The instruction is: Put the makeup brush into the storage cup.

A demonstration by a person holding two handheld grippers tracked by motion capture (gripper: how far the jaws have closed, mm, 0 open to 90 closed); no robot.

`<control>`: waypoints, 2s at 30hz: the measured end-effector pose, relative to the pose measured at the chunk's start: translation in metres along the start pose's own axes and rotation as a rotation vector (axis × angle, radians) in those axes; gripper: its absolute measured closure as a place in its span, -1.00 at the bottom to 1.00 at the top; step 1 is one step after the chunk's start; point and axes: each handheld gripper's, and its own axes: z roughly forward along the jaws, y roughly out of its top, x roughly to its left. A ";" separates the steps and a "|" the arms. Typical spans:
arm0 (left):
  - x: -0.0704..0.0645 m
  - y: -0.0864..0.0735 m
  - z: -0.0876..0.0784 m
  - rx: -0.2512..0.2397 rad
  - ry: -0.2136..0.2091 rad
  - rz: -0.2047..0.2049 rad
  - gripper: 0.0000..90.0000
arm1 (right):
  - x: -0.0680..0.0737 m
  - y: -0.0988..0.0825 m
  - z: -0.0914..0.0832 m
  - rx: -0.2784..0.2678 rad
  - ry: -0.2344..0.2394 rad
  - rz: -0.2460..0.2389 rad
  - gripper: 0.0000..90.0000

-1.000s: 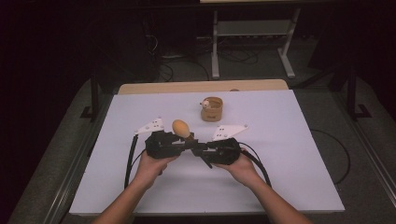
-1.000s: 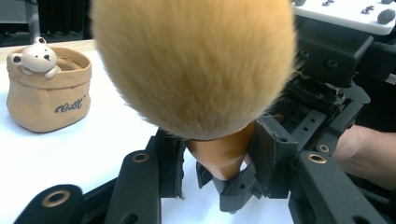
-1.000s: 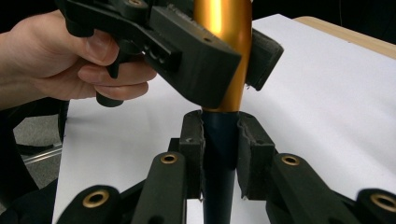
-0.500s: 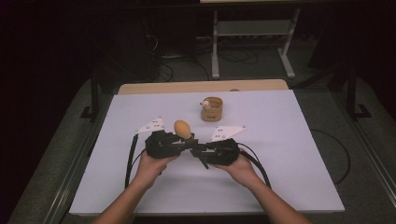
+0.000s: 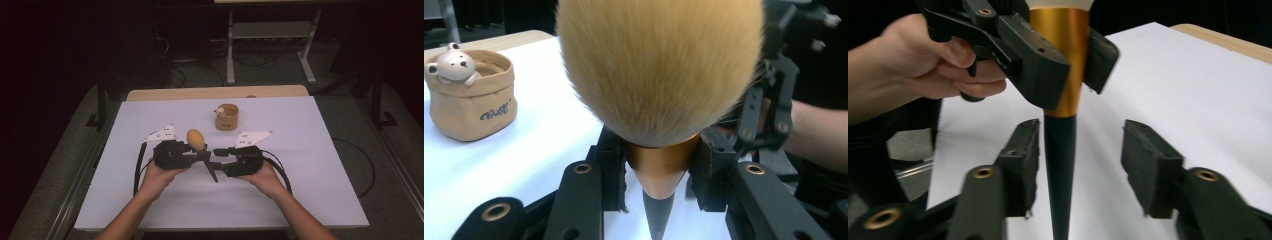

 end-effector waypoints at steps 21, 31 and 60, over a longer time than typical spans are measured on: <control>-0.010 0.007 0.002 0.082 -0.158 0.132 0.39 | 0.000 -0.008 0.013 0.032 0.239 -0.032 0.03; -0.011 0.006 0.004 0.096 -0.177 0.146 0.39 | 0.001 -0.008 0.018 0.015 0.262 -0.022 0.37; -0.009 0.004 0.001 0.070 -0.143 0.144 0.13 | 0.003 -0.008 0.017 -0.007 0.245 -0.031 0.63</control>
